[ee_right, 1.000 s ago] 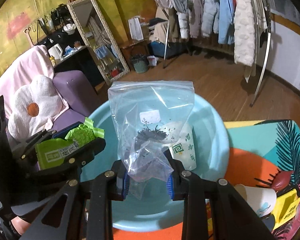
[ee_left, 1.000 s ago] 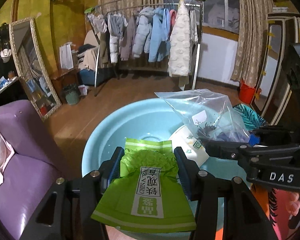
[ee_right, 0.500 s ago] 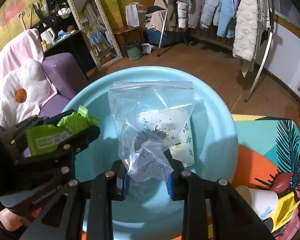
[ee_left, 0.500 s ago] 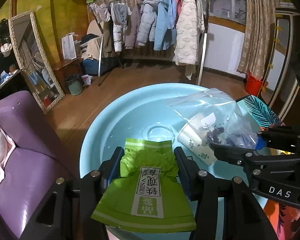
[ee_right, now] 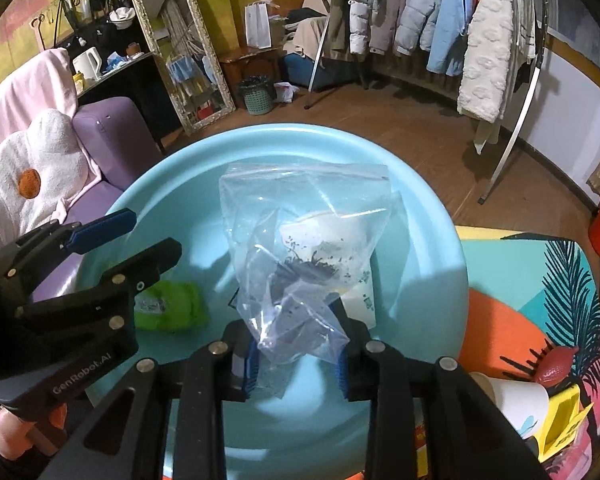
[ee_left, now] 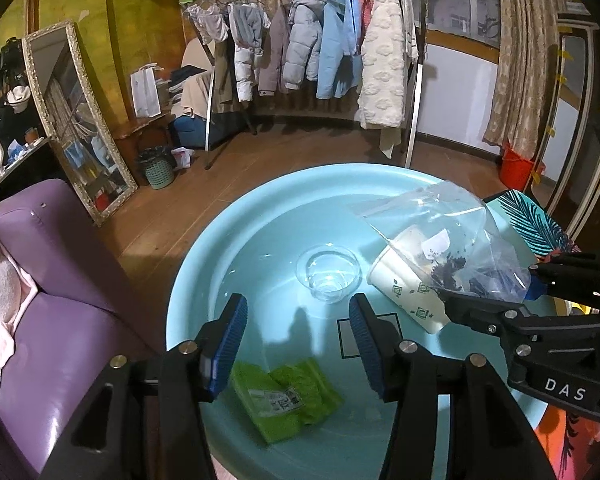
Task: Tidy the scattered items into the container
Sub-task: 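Open left gripper releasing the green packet while right releases the zip bag into basin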
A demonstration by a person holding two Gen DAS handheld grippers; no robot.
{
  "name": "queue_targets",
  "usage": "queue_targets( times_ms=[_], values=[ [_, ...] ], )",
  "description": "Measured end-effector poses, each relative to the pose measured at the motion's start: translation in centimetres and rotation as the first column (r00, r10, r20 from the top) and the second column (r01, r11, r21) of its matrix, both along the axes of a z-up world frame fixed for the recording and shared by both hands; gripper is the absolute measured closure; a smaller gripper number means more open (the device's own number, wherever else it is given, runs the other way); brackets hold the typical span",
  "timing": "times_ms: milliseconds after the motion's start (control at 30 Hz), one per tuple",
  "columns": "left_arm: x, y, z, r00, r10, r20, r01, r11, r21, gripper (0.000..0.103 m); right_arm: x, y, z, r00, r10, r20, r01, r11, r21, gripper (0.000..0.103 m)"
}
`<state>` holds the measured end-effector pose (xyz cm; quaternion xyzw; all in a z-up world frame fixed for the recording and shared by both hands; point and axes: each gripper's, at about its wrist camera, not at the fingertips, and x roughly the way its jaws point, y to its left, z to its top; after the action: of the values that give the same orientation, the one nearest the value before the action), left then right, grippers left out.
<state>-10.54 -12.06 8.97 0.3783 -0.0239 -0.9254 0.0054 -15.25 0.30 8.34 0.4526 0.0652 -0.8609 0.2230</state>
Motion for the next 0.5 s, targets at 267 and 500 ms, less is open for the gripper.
queue_targets(
  times_ms=[267,500],
  values=[
    [0.0,-0.1,0.1,1.0,0.008,-0.003,-0.008,1.0,0.0,0.038,0.4,0.1,0.3,1.0,-0.007,-0.008,0.007,1.0,-0.012,0.046],
    [0.3,-0.4,0.2,1.0,0.014,-0.017,-0.014,1.0,0.0,0.033,0.7,0.3,1.2,0.999,-0.013,-0.031,0.012,1.0,-0.022,0.031]
  ],
)
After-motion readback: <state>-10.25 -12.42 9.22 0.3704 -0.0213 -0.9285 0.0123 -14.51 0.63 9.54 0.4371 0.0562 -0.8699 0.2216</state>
